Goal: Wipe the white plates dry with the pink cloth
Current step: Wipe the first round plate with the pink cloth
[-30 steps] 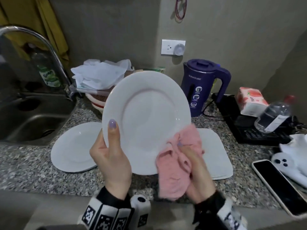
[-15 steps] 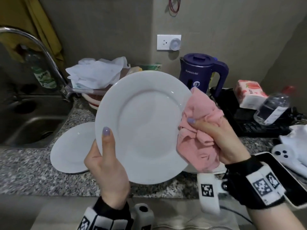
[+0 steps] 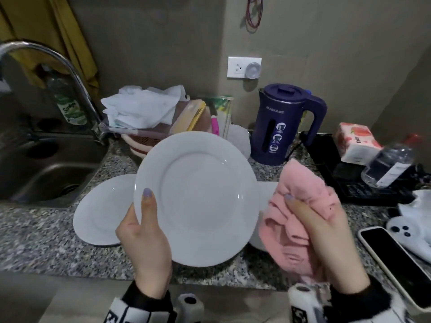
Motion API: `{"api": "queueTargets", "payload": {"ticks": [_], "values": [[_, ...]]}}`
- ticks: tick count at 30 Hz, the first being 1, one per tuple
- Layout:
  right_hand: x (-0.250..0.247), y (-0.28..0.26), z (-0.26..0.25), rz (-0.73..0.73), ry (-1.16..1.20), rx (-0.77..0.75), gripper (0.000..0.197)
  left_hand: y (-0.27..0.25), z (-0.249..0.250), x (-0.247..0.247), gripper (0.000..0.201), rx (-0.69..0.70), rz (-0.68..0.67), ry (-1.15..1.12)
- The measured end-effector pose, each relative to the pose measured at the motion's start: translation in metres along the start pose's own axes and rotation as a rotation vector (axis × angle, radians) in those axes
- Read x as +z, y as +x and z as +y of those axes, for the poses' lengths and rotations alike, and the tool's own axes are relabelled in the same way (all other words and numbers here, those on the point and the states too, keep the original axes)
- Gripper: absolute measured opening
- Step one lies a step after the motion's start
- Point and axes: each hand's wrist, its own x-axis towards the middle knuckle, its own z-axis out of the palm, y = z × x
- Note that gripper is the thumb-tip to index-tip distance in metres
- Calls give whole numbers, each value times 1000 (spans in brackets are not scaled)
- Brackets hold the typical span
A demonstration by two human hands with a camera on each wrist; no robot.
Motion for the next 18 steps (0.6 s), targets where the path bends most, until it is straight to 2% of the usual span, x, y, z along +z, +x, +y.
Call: {"api": "queueTargets", "payload": {"ticks": [2,4,6,8,9,12,13,14,16,18], "values": [[8,8,-22,-157,-26,-65,23,-3,-10,-2,28,-48,-26,59],[30,12,-30,-338,-95,-10,27,-9,-16,-1,38,-122,-46,104],[49,10,-25,-431,-209,97,54,-14,-23,-2,44,-211,-86,86],[56,7,-13,-477,-476,83,68,-17,-29,-5,20,-326,-92,38],[54,5,-11,-512,-615,78,77,-19,-28,-5,15,-376,-110,15],[41,-1,-15,-603,-1021,49,121,-24,-23,-8,20,-459,-154,0],[37,-4,-18,-637,-1129,16,125,-23,-25,-10,20,-481,-146,5],[33,-5,-20,-675,-1163,-6,123,-21,-25,-11,19,-506,-132,14],[19,-3,-29,-696,-1049,-14,109,-17,-29,-16,16,-545,-123,25],[-2,5,-32,-552,-869,-33,92,-14,-28,-21,14,-584,-128,34]]}}
